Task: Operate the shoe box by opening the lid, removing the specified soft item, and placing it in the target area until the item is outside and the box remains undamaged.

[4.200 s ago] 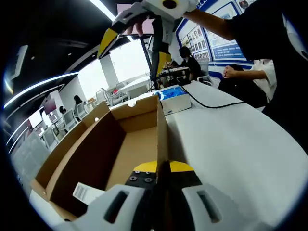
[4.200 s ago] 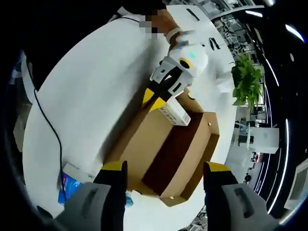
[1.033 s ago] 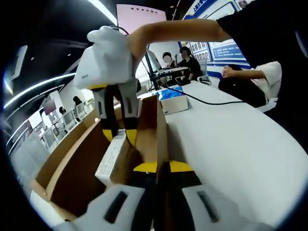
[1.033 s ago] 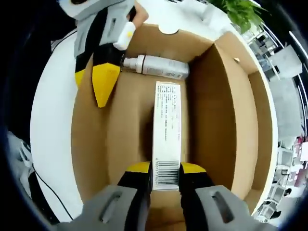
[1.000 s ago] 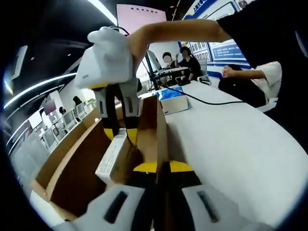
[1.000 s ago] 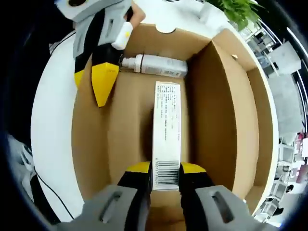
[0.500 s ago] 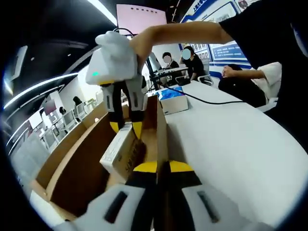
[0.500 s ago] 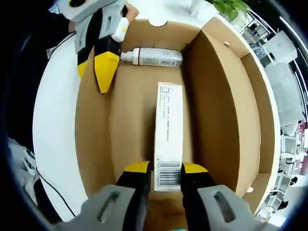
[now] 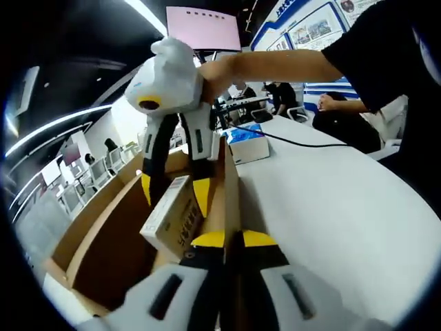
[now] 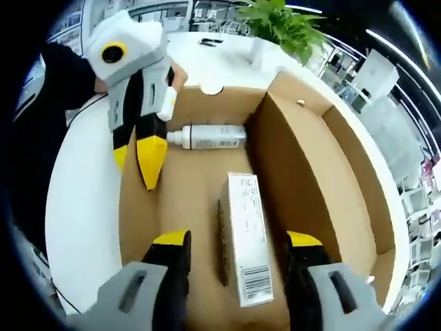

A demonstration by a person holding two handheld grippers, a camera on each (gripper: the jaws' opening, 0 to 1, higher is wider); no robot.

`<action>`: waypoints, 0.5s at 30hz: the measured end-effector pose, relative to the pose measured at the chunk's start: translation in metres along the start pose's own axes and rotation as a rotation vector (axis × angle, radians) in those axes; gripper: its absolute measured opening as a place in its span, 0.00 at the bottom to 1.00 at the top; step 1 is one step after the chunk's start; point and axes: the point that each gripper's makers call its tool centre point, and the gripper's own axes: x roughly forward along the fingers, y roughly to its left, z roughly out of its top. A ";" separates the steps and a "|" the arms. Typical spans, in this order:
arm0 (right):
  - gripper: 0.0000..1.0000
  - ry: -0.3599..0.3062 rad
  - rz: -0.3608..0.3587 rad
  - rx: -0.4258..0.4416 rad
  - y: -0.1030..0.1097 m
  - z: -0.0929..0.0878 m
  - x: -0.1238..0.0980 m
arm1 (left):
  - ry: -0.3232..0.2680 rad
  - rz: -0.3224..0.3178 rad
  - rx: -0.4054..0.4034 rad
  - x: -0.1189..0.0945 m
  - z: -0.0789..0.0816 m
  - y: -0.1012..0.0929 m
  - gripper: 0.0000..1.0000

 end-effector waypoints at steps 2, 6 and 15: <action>0.59 -0.066 -0.008 0.024 -0.001 0.003 0.002 | 0.000 0.000 -0.002 0.000 0.000 0.000 0.05; 0.60 -0.139 -0.022 0.072 -0.004 0.002 0.005 | 0.000 -0.001 -0.003 0.000 0.001 -0.001 0.05; 0.60 -0.254 -0.046 0.108 -0.004 0.007 0.004 | 0.002 -0.001 -0.001 0.000 0.000 -0.001 0.05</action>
